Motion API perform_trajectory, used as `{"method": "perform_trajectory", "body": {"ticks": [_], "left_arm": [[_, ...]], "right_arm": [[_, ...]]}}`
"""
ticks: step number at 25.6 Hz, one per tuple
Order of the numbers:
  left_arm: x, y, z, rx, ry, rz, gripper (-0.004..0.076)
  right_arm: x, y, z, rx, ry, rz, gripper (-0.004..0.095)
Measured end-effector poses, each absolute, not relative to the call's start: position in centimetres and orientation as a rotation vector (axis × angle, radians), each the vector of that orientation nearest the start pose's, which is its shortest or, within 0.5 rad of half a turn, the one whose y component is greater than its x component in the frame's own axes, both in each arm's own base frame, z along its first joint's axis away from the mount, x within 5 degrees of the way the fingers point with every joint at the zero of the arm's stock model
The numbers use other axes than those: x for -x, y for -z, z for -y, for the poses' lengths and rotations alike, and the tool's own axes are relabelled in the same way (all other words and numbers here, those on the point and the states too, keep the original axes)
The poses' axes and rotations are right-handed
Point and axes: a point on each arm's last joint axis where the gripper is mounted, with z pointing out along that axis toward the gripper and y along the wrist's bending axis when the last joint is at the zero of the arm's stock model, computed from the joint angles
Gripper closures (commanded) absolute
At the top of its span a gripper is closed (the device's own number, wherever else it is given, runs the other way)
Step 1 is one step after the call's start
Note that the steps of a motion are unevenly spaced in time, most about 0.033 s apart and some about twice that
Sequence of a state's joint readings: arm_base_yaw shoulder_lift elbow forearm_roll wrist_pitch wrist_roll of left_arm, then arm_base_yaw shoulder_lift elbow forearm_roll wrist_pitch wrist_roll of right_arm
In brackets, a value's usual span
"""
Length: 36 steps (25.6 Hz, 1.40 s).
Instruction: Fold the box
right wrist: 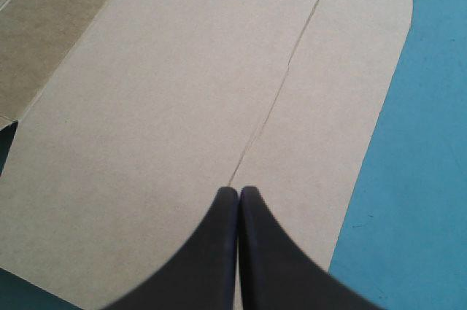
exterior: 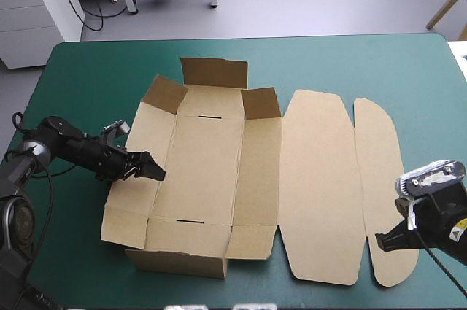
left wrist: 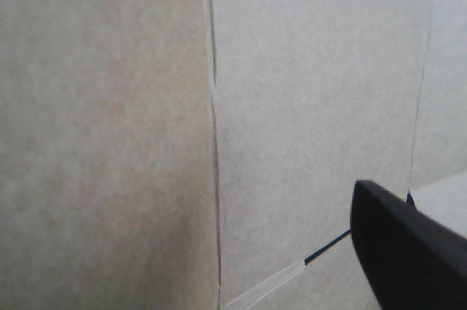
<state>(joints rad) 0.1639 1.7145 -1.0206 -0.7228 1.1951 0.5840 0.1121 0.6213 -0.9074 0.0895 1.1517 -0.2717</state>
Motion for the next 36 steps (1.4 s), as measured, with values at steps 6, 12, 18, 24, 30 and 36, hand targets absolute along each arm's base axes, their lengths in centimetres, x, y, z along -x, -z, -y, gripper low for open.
{"method": "perform_trajectory", "body": {"ticks": [6,12,18,24,30,36], "left_arm": [[-29.4,-19.7,0.5,-0.052,0.970,-2.971,0.0499],[-29.1,-19.2,0.5,-0.051,0.967,-3.016,0.0730],[-29.1,-19.4,0.7,-0.028,1.020,-3.005,0.0731],[-29.0,-19.4,0.8,-0.025,1.024,-3.004,0.0731],[-29.1,-19.4,0.8,-0.032,1.024,-3.003,0.0731],[-30.6,-21.6,2.7,-0.366,0.756,-3.034,0.0734]], "right_arm": [[-8.2,-36.7,-1.7,0.445,-0.035,-2.302,0.0928],[-8.2,-36.7,-1.7,0.445,-0.035,-2.302,0.0928],[-8.2,-36.7,-1.7,0.445,-0.035,-2.303,0.0927],[-8.2,-36.7,-1.7,0.445,-0.036,-2.303,0.0927],[-8.2,-36.7,-1.7,0.445,-0.036,-2.303,0.0927],[-8.3,-36.8,-1.7,0.440,-0.033,-2.284,0.0927]]}}
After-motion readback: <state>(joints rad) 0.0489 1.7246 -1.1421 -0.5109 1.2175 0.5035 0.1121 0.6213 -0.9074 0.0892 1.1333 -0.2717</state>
